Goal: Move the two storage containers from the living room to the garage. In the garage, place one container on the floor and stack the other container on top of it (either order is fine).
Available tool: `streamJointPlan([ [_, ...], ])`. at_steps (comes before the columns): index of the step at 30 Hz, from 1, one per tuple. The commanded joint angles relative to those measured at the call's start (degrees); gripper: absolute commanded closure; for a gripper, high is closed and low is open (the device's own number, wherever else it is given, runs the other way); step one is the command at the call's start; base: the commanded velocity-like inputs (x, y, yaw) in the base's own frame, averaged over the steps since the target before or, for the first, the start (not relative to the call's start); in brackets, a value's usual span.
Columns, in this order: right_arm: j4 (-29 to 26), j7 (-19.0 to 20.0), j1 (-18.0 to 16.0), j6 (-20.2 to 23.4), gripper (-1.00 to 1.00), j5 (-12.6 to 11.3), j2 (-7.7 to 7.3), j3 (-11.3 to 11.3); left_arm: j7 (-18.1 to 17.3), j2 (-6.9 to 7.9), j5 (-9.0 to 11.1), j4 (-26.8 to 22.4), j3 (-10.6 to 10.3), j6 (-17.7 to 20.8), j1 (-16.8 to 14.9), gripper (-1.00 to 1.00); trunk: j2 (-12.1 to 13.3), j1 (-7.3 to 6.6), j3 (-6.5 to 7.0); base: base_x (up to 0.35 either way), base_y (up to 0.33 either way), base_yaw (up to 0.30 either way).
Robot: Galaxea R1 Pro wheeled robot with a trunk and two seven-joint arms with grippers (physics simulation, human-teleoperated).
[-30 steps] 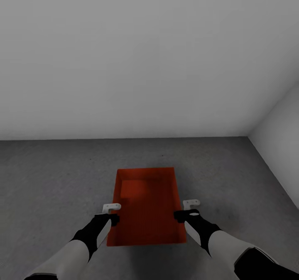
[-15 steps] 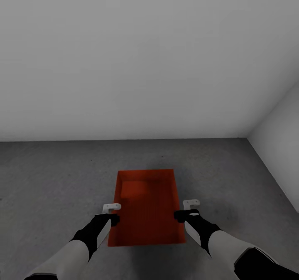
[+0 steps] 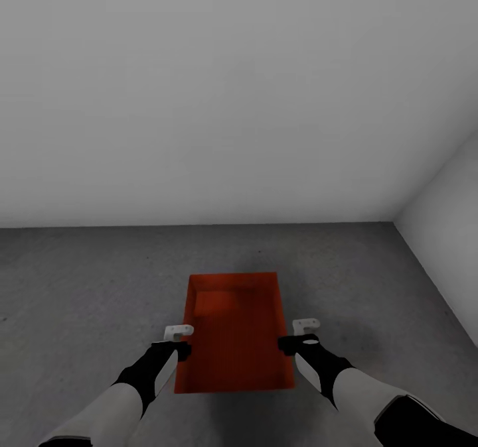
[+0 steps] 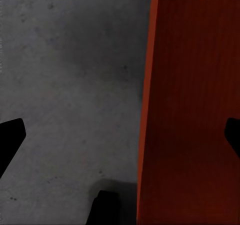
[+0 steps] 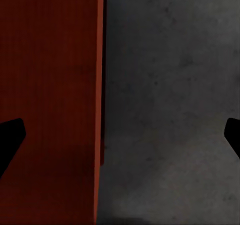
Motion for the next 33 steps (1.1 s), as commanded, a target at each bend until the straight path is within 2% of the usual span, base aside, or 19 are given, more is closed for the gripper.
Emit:
streamJointPlan([
  [1,-0.13,-0.36,-0.02,0.36,-1.0,-0.33,-0.02,0.48,0.26,-0.02,0.38,-0.11,0.02,0.27,0.0,-1.0,0.39,-0.23,0.15,0.0,0.0,0.0],
  [19,-0.13,-0.36,-0.03,0.34,-1.0,-0.4,-0.02,0.39,0.25,-0.02,0.38,-0.1,0.01,0.27,0.0,-1.0,7.61,-4.18,3.45,0.0,0.0,0.0],
  [33,-0.13,-0.36,-0.02,0.27,-1.0,-0.44,0.06,0.22,0.4,-0.02,0.38,-0.18,-0.06,0.19,0.0,-1.0,13.23,-7.25,7.08,0.0,0.0,0.0],
])
